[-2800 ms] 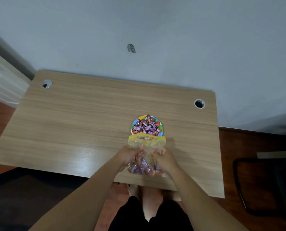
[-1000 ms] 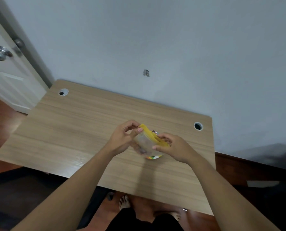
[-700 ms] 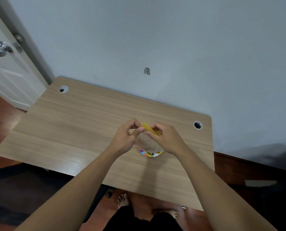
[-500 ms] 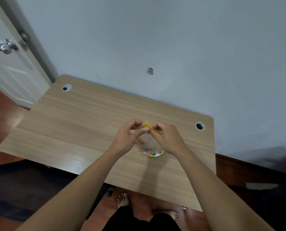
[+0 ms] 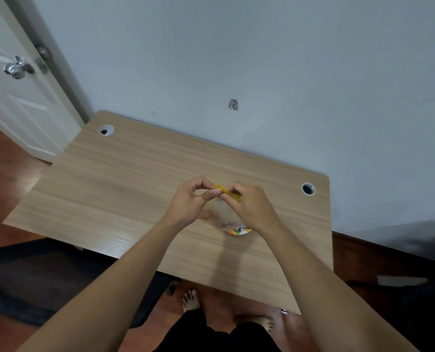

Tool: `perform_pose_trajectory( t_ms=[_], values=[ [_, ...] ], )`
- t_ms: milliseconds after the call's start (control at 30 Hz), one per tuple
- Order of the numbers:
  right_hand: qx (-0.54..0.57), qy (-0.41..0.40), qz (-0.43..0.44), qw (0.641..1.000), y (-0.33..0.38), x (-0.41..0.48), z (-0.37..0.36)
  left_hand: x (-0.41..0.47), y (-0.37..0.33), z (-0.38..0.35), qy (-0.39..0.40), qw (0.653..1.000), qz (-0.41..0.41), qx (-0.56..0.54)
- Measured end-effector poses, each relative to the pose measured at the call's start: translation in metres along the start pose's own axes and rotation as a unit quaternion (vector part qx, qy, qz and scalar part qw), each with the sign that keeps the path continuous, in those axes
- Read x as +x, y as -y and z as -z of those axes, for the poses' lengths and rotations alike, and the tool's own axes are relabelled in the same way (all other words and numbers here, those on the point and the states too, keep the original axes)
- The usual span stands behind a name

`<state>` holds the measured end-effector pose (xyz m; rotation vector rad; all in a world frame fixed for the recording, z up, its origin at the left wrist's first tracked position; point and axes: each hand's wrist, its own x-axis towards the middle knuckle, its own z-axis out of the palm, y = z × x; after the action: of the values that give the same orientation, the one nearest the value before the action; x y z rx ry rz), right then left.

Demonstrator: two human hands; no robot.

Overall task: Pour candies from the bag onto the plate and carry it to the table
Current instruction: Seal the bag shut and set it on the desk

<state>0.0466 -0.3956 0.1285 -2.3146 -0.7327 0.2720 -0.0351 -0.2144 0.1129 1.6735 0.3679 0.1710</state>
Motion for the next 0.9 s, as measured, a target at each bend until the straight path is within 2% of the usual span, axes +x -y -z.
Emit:
perform_pose_trajectory(
  t_ms=[167, 333, 400, 600, 900],
  values=[
    [-0.012, -0.018, 0.004, 1.0, 0.01, 0.006, -0.004, 0.004, -0.001, 0.005, -0.011, 1.0, -0.007, 0.0],
    [-0.058, 0.019, -0.011, 0.998, 0.005, 0.01, -0.006, 0.01, -0.002, 0.018, -0.045, 0.999, -0.002, -0.014],
    [-0.072, 0.013, -0.007, 0.997, 0.002, 0.009, -0.006, 0.011, -0.003, 0.022, -0.036, 0.999, -0.004, -0.006],
    [-0.026, 0.013, -0.004, 1.0, 0.0, 0.006, -0.008, 0.009, 0.001, 0.023, -0.025, 0.999, -0.018, -0.009],
    [-0.038, 0.021, -0.011, 0.999, -0.005, 0.004, -0.003, 0.008, 0.002, 0.028, -0.035, 0.998, -0.024, -0.04]
  ],
)
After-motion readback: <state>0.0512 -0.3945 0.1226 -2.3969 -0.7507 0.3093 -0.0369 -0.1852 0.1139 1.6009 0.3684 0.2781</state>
